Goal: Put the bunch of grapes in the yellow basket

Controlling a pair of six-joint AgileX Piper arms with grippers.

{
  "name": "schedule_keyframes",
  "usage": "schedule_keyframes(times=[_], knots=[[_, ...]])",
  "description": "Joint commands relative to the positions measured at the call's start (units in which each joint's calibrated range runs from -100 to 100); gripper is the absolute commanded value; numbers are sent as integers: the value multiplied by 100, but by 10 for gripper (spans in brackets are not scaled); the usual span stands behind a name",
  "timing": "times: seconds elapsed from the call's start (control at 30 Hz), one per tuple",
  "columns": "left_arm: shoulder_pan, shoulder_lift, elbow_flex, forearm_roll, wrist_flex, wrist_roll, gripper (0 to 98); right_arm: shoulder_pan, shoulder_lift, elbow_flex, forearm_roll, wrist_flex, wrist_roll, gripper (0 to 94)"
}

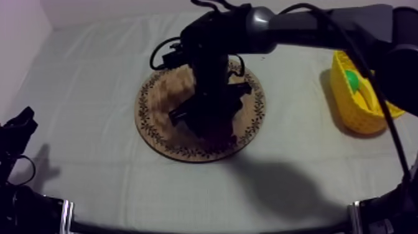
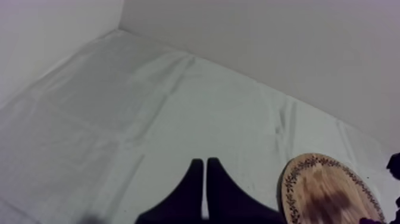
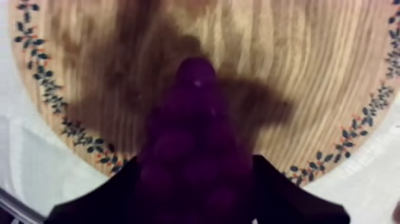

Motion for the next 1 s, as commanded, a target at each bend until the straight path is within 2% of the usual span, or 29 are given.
schedule_keyframes(times=[0.0, 0.37, 0.6, 0.77, 0.97], knots=[[2, 2, -4, 1, -1, -1, 0, 2, -238, -26, 49, 86, 24, 345], [2, 2, -4, 1, -1, -1, 0, 103, -1333, -882, 166, 894, 162, 353], [2, 2, -4, 1, -1, -1, 0, 334, -1904, -908, 209, 1059, 250, 349], [2, 2, -4, 1, -1, -1, 0, 741, -2315, -571, 294, 1071, 400, 351], [2, 2, -4, 1, -1, -1, 0, 1506, -2698, -240, 334, 1067, 653, 350]])
